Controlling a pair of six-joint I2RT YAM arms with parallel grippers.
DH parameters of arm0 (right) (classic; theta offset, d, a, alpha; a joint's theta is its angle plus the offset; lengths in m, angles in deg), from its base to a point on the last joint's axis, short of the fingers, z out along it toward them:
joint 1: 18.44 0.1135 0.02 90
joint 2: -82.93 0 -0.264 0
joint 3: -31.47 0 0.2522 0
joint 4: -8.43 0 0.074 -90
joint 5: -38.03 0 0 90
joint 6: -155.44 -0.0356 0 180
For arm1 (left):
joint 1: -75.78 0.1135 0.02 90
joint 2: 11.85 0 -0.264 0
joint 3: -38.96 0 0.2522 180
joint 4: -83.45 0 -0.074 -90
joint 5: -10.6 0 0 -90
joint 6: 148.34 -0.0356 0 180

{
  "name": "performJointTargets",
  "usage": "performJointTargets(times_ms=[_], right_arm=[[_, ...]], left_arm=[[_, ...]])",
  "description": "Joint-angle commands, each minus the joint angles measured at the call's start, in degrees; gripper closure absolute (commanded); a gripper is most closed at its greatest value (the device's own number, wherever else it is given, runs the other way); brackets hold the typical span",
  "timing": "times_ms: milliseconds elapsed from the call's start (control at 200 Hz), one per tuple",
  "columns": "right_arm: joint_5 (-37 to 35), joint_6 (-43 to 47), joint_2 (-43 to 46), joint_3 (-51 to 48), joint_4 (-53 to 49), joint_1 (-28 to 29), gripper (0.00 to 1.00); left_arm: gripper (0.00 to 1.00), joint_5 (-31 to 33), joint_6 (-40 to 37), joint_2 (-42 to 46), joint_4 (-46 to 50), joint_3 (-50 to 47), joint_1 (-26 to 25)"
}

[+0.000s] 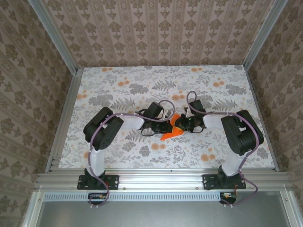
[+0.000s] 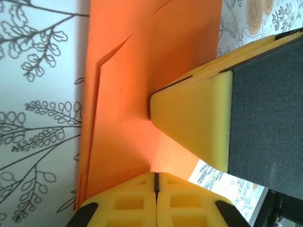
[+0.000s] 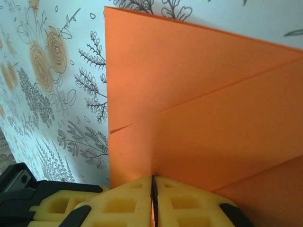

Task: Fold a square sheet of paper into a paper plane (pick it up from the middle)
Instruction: Fourth fold the wing at the center of the table.

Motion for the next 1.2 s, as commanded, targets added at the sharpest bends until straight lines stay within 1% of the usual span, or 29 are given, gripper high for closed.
performJointTargets(times_ms=[0, 195, 485, 610, 810, 990, 1110, 1195], right_arm=[[-6.73, -0.45, -3.12, 0.37, -7.70, -0.04, 0.88], [-9.79, -0.10, -4.01, 1.56, -11.13, -0.07, 0.89], [-10.29, -0.32, -5.30, 2.27, -12.08, -0.11, 0.89], [-10.65, -0.07, -5.38, 2.70, -12.71, -0.09, 0.89], [-10.95, -0.17, -5.68, 2.79, -12.97, -0.04, 0.89], [-10.99, -0.19, -5.86, 2.97, -13.00, -0.05, 0.89], [-11.16, -0.09, -6.09, 3.06, -13.32, -0.06, 0.89], [-11.04, -0.05, -6.06, 2.97, -13.29, -0.07, 0.89]], left_arm=[[0.95, -0.63, -1.09, 0.19, 5.14, -0.48, -0.47], [0.96, 0.50, -3.94, 3.49, 9.69, -5.31, -0.24], [0.98, 1.77, -7.28, 7.52, 14.04, -8.91, 0.44], [0.98, 3.86, -9.06, 8.65, 16.75, -9.81, 1.02], [0.99, 5.48, -9.53, 10.26, 17.86, -12.01, 2.40], [0.99, 6.97, -10.03, 11.40, 19.04, -14.39, 2.42], [0.99, 8.91, -10.80, 12.27, 20.87, -14.97, 2.59], [0.99, 9.05, -10.66, 13.53, 20.98, -14.96, 3.07]])
